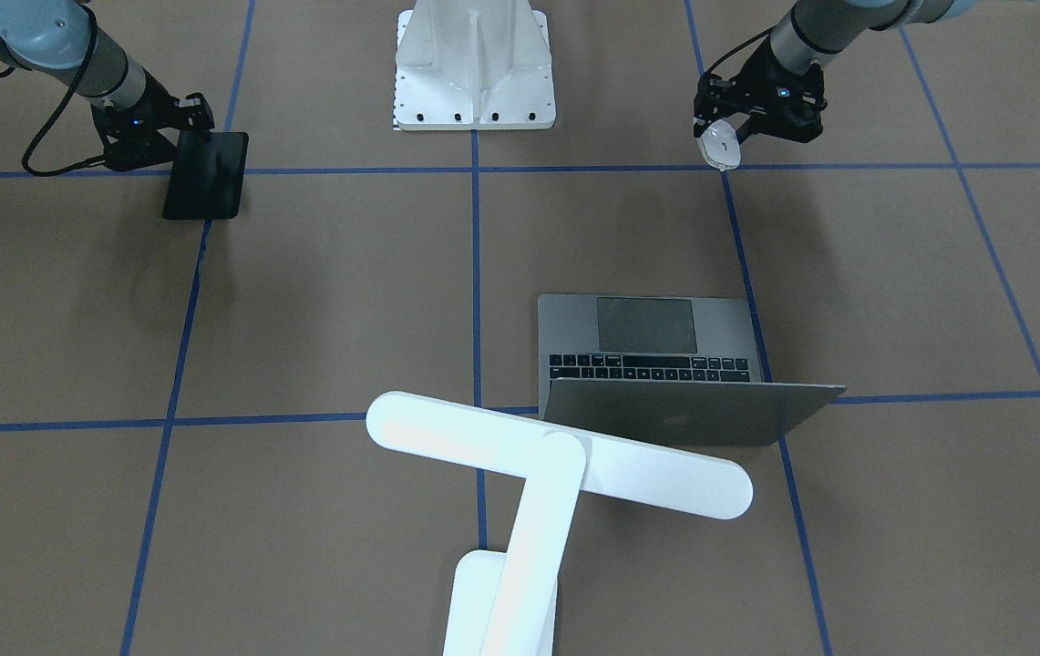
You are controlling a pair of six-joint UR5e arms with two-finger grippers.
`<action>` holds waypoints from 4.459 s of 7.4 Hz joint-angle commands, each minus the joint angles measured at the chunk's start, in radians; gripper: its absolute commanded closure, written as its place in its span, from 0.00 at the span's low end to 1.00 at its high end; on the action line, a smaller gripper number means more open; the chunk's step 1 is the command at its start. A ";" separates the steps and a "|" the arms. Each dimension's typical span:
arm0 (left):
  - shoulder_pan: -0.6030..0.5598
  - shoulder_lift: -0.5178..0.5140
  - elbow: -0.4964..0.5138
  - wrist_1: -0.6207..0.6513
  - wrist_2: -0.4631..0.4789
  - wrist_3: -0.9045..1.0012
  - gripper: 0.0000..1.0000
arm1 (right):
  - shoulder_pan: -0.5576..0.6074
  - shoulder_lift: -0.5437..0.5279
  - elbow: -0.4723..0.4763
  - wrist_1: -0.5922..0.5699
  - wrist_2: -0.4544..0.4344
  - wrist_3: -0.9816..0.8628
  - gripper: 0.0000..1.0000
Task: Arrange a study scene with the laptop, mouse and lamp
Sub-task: 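Grasp the black mouse pad edge with the right gripper and lift it, then carry the mouse pad beside the laptop and release it with the right gripper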
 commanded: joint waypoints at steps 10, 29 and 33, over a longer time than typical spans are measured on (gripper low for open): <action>-0.002 0.000 -0.002 0.000 0.000 0.000 0.54 | 0.038 0.001 -0.006 -0.008 -0.002 -0.061 0.82; -0.009 -0.001 0.000 -0.002 -0.002 -0.006 0.55 | 0.501 0.919 0.027 -1.008 0.040 -0.345 0.84; -0.009 -0.006 0.003 -0.002 0.000 -0.009 0.55 | 0.570 1.065 0.006 -1.098 0.102 -0.334 0.83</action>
